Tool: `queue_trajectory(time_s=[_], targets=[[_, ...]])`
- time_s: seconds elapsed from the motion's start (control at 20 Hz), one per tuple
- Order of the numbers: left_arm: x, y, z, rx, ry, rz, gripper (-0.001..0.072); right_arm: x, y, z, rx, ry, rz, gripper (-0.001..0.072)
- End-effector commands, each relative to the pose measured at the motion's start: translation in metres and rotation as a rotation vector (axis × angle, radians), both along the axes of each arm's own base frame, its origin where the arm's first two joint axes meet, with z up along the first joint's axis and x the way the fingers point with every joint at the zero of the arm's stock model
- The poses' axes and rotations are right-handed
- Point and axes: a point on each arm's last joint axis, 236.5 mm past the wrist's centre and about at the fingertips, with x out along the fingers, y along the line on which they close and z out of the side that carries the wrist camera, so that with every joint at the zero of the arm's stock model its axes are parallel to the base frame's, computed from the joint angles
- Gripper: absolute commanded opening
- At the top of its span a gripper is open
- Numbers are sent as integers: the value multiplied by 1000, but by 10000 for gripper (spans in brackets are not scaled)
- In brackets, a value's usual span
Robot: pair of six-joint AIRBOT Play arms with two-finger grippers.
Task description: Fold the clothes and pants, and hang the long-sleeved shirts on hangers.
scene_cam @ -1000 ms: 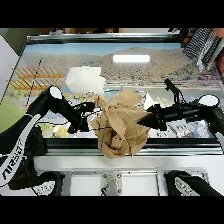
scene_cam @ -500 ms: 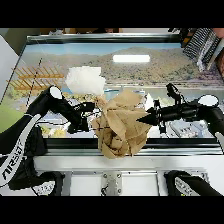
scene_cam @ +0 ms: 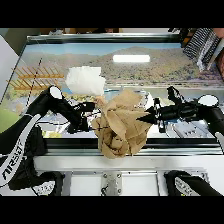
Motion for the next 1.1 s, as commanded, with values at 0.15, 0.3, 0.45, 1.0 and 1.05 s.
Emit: queue_trajectory(time_s=[0.15,0.3,0.45,1.0,1.05], targets=[[0,-8,6,-7,55,83,152,0,0,0,0,-7,1,11],[2,-9,5,17,81,138,395,0,0,0,0,9,-6,11],[4,-9,5,17,77,143,395,0,0,0,0,13,-9,10],[43,28,44,25,15,493,396,-1,0,2,0,50,-25,8],[43,28,45,25,9,494,396,-1,0,3,0,52,-26,8]])
